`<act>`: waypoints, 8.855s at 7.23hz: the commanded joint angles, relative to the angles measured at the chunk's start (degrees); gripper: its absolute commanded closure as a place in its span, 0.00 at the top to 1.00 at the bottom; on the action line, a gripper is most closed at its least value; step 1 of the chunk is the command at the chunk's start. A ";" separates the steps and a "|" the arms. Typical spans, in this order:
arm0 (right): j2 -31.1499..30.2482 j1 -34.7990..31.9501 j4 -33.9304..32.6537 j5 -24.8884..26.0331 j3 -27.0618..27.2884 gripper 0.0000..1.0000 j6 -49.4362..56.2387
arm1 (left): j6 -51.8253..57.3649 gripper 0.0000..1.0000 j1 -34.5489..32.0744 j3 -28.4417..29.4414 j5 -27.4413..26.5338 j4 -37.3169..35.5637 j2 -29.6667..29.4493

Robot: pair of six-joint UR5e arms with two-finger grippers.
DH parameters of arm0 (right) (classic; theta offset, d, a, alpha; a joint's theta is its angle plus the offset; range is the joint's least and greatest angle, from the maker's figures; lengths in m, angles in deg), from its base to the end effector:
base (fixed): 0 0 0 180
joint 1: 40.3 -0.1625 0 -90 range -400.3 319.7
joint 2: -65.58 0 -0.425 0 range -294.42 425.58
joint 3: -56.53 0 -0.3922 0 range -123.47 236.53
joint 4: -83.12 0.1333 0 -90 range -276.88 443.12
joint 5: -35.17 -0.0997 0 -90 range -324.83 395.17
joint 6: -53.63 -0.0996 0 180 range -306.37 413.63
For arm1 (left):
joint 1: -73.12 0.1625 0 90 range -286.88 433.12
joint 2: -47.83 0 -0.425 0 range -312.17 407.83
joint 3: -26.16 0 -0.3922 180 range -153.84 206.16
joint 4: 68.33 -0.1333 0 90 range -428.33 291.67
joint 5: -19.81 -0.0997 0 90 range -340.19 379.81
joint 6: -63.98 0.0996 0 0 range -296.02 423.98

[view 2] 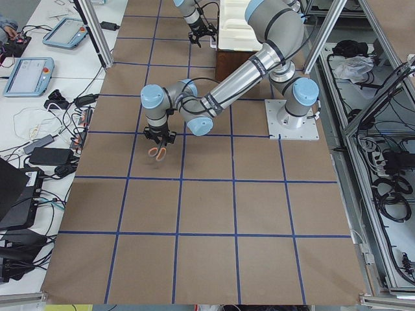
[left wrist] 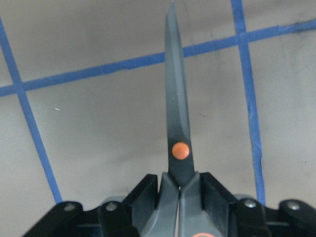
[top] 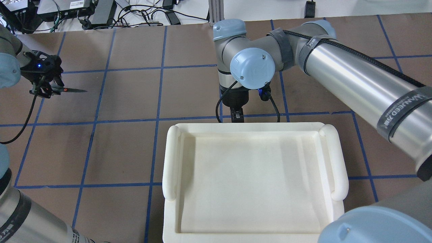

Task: Place scissors in drawer with both arms

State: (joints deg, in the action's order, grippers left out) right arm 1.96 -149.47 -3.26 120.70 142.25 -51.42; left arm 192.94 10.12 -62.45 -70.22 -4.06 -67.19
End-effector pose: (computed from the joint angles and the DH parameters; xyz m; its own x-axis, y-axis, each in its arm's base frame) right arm 0.3299 -0.5194 0.2630 -0.0383 0.8985 0.4373 0.9969 0.0643 -0.0449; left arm 0.1729 -0.6328 0.2945 0.2075 0.9778 -0.0282 0.9781 -0.2068 0.0234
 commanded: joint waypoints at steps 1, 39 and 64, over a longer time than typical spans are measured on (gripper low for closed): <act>0.16 0.00 -5.00 -0.01 -0.03 1.00 1.25 | -2.90 0.06 -3.69 0.45 -0.67 6.64 6.02; 8.78 4.57 -14.52 0.52 -13.56 1.00 20.94 | -32.72 0.06 -22.95 0.45 -1.38 27.84 21.78; -19.43 16.88 -8.71 5.63 -7.25 1.00 94.47 | -57.68 0.06 -47.82 5.11 3.99 20.39 8.78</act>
State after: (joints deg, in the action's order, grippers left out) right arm -16.46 -132.59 -11.70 127.87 133.47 39.18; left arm 136.65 -36.77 -57.66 -66.18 17.50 -56.94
